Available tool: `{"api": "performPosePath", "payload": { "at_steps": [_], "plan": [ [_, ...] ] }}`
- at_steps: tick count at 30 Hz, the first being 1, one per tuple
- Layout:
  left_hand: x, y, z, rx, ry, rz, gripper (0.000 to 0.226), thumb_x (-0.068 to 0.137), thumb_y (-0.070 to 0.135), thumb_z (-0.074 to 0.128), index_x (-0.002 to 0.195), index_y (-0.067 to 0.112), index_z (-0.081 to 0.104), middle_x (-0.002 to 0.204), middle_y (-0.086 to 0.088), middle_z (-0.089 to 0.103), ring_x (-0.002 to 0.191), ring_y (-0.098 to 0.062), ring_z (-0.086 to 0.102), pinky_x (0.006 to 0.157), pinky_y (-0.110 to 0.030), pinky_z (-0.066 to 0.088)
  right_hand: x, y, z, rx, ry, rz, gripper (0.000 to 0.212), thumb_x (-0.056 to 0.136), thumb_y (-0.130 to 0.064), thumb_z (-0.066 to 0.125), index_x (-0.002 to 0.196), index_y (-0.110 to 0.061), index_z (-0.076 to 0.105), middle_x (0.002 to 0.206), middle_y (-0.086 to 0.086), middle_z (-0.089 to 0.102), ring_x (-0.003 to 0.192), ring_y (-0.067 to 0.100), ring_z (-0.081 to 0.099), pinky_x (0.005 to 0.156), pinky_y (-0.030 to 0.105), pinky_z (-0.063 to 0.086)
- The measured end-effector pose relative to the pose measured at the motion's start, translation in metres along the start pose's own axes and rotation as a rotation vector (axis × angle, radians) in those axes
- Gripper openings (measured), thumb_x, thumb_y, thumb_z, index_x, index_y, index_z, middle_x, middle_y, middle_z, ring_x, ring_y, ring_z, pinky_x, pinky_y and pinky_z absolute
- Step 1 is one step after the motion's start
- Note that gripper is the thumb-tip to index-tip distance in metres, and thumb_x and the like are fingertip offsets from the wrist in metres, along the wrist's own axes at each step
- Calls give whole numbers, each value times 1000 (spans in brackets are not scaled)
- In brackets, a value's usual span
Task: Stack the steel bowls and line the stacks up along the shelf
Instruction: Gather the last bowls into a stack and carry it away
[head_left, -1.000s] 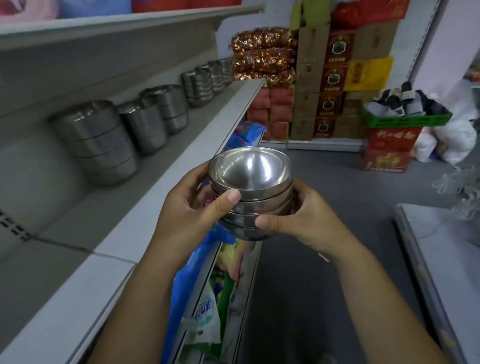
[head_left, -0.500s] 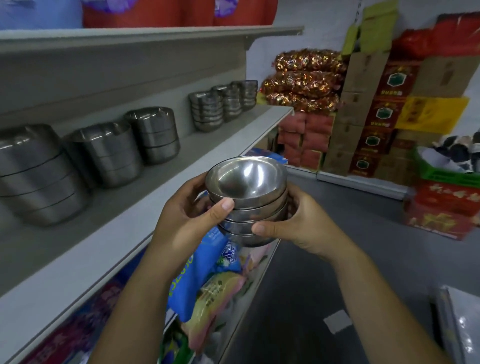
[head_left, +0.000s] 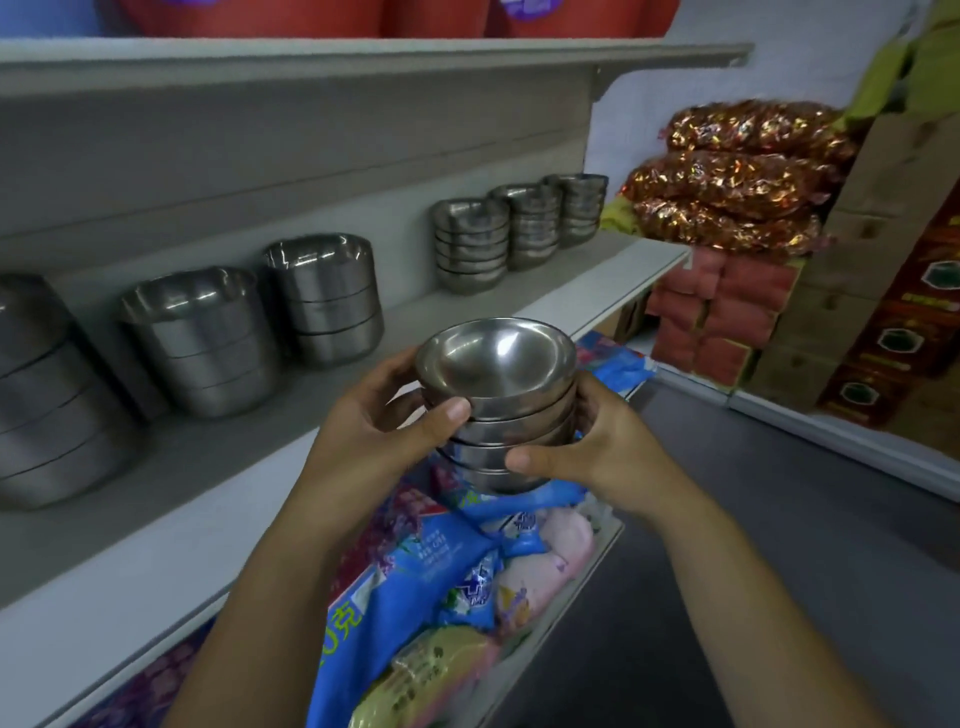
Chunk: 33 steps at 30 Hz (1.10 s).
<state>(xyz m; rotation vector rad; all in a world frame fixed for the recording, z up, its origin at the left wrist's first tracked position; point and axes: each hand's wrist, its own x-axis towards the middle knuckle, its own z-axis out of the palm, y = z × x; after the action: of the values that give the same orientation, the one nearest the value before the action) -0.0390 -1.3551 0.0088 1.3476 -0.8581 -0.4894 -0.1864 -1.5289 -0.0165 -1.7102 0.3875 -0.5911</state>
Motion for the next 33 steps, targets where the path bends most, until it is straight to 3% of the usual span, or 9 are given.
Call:
{"api": "performPosePath", "payload": {
  "at_steps": [3,8,12,18,22,27,31,33],
  "plan": [
    [41,-5,3,9,37,22,65,68,34,87,128,20,65,124,3,73,120,-14,66,95,-27,54,46,2,-15,-7,-17,-11,87,45,-37,97,123,-24,61,118,-7,74,113,12,69,91,29,57],
    [105,-10,2,75,89,20,60,72,26,87,127,21,67,121,2,74,118,-14,67,98,-30,54,123,12,-33,12,-94,-24,89,48,-38,99,127,-24,60,123,-3,73,116,15,68,100,44,55],
    [144,-19,2,125,100,12,65,73,40,84,132,25,63,125,4,72,120,-12,65,100,-34,52,173,29,-38,47,-102,-21,96,39,-54,100,123,-27,62,121,-3,73,115,16,68,100,45,54],
    [172,-39,6,145,166,-5,56,80,24,76,133,21,61,125,6,72,121,-9,65,100,-26,53,226,61,-44,78,-230,-21,95,46,-46,101,128,-25,60,126,1,71,120,22,66,103,51,52],
    [180,-49,5,185,242,-36,56,83,24,77,136,22,60,128,6,71,123,-9,64,103,-27,51,256,69,-42,87,-354,-38,97,48,-41,101,133,-23,57,128,-1,70,120,18,66,102,44,53],
    [186,-61,19,102,519,-13,54,82,11,77,133,15,60,124,4,73,118,-9,67,88,-16,53,283,65,-39,97,-501,-72,83,62,-17,93,135,-21,54,126,-4,70,118,11,66,91,22,54],
    [192,-68,33,146,678,45,40,91,11,70,129,19,63,117,13,74,113,0,67,86,-11,50,302,65,-35,89,-559,-94,70,68,-8,89,128,-28,58,117,-15,73,112,3,67,87,17,53],
    [191,-73,37,180,739,80,38,94,18,68,132,18,63,119,15,73,114,2,65,91,-13,50,315,69,-32,75,-594,-92,75,67,-14,92,131,-30,57,120,-14,72,114,3,66,91,20,54]
  ]
}}
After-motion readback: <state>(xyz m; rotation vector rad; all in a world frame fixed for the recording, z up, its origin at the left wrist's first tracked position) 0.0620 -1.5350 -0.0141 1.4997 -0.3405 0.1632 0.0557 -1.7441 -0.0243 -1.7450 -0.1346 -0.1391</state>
